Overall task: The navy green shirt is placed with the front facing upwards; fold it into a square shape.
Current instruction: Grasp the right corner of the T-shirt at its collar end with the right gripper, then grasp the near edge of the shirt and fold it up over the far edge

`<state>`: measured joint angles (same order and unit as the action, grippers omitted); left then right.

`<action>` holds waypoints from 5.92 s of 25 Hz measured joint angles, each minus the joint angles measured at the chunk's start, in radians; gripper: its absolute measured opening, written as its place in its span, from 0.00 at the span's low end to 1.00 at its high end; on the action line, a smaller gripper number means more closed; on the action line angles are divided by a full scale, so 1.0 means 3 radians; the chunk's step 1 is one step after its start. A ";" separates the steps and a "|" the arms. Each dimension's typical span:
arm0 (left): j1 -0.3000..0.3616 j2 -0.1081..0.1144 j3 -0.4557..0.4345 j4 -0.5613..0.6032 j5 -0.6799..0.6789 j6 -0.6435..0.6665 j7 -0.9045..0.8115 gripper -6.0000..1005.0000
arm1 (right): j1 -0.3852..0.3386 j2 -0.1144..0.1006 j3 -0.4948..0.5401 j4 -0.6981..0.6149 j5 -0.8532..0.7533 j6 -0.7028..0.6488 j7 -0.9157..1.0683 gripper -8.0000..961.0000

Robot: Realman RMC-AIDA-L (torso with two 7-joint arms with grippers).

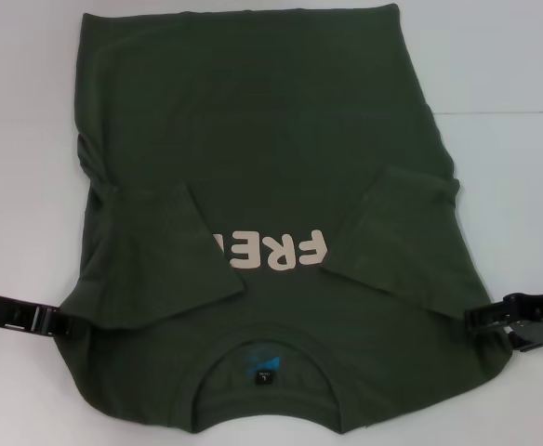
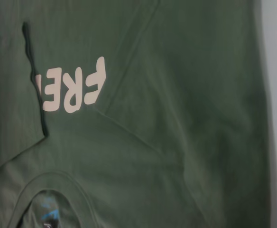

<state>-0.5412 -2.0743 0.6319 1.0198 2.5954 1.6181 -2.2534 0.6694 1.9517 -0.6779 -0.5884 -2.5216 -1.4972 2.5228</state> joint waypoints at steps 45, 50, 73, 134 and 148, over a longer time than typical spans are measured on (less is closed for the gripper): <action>-0.0045 0.0042 0.0000 -0.0096 -0.0001 -0.0023 0.0042 0.03 | -0.0011 -0.0034 0.0067 0.0203 0.0204 0.0170 0.0021 0.44; -0.0052 0.0044 0.0000 -0.0123 -0.0003 -0.0044 0.0051 0.03 | 0.0007 -0.0028 -0.0020 0.0194 0.0173 0.0170 0.0021 0.29; -0.0072 0.0076 -0.0192 -0.0127 -0.0010 -0.0038 0.0055 0.03 | -0.0045 -0.0086 0.0469 0.0108 0.0220 -0.0103 -0.0333 0.03; 0.0240 0.0260 -0.1594 -0.0474 -0.0377 0.1251 0.0707 0.03 | -0.0547 -0.0212 0.1259 0.0144 0.0858 -0.1499 -0.2212 0.03; 0.0023 0.0216 -0.1582 -0.1160 -0.1325 -0.0116 0.0830 0.03 | -0.0486 -0.0142 0.1633 0.0414 0.1389 -0.0424 -0.2069 0.03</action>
<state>-0.5344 -2.0093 0.1572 0.6719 2.1980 1.5835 -2.0044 0.5234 1.9090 -0.1880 -0.4642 -2.1050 -1.6244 1.9021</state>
